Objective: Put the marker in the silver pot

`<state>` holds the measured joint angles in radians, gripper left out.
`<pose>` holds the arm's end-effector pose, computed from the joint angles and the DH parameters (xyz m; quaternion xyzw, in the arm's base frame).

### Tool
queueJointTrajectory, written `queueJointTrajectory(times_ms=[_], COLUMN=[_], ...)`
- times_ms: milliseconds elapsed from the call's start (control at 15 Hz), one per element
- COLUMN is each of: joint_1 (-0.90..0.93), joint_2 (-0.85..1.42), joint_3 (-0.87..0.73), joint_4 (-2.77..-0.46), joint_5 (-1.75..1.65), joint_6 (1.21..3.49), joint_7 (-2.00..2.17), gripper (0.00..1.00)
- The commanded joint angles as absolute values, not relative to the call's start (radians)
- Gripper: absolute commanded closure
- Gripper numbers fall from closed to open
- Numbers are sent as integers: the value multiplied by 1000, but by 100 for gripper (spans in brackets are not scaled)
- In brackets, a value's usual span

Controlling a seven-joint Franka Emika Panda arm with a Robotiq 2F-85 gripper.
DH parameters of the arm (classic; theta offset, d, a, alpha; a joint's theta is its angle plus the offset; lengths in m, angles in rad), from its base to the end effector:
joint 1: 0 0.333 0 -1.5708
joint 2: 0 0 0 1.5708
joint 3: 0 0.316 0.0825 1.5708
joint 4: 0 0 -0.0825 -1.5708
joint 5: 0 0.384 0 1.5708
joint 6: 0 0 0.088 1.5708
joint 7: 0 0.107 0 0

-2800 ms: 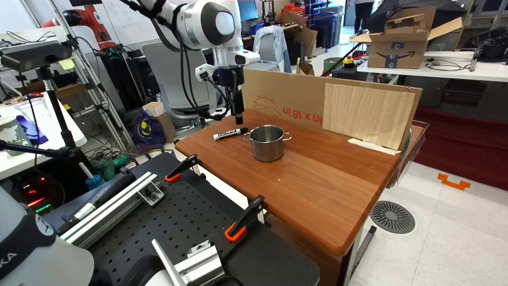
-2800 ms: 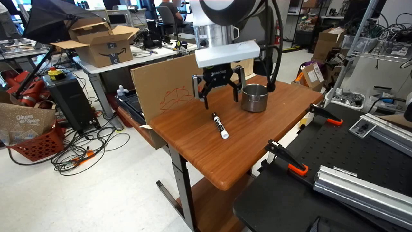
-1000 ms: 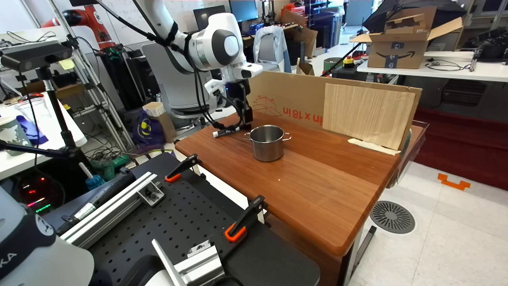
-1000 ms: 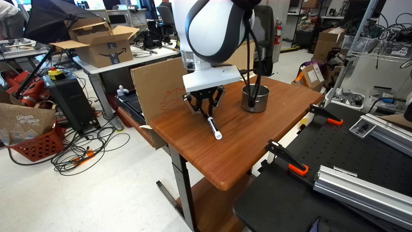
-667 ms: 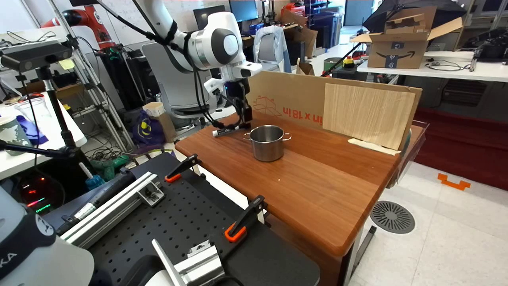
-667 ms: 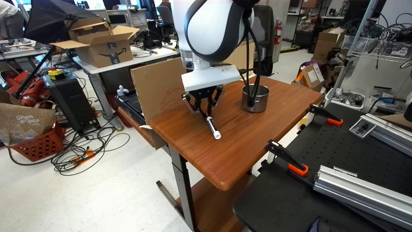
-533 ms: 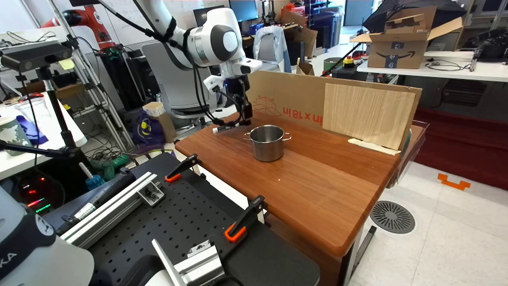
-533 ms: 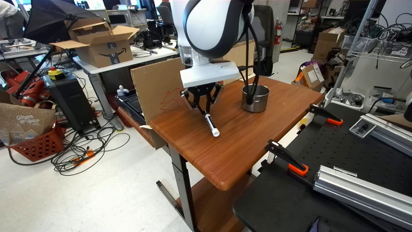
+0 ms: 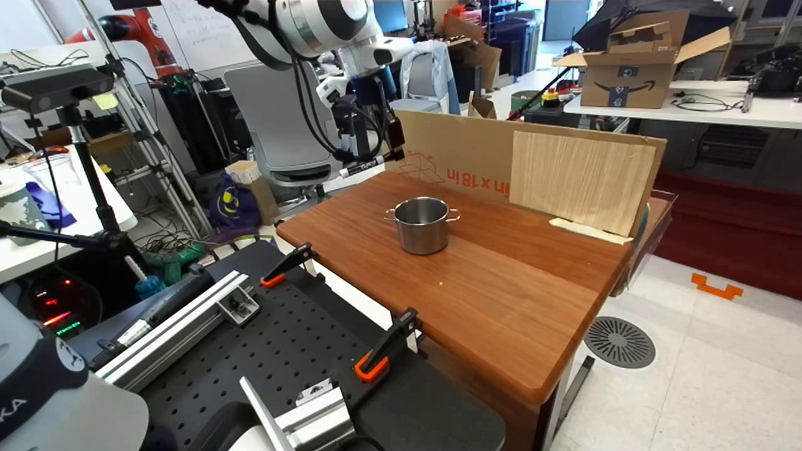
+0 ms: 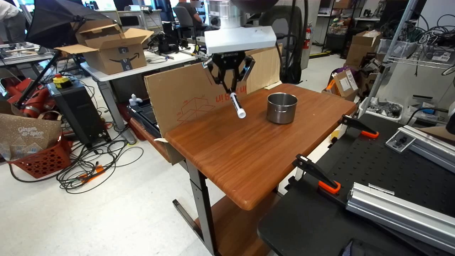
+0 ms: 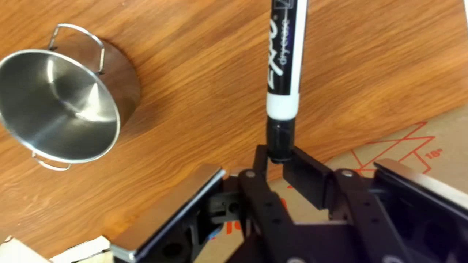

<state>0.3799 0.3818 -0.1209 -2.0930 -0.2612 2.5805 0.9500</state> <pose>0.5738 0.1581 0.2487 0.9671 -0.2293 0.0977 0.0506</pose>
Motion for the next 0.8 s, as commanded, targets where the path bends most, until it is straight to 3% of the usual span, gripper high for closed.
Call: queueJointTrajectory(times_ms=[0,333,400,467,533,733], joint_1=[415,419,336,403,306,251], joint_2=[254,98,75,54,36,-3], joint_3=[-179,-219,-136,-205,-104,-41], joint_4=[-2213,-2327,-2338,-2357,-2366,-2405], joint_5=[-453,-827,-908,-966,-1031,-1142], joint_6=[2594,2549,2528,2523,2496,2425], joint_7=[1147,1524,1605,1679,1755,1921], gripper=[95,95,95,95,95,95])
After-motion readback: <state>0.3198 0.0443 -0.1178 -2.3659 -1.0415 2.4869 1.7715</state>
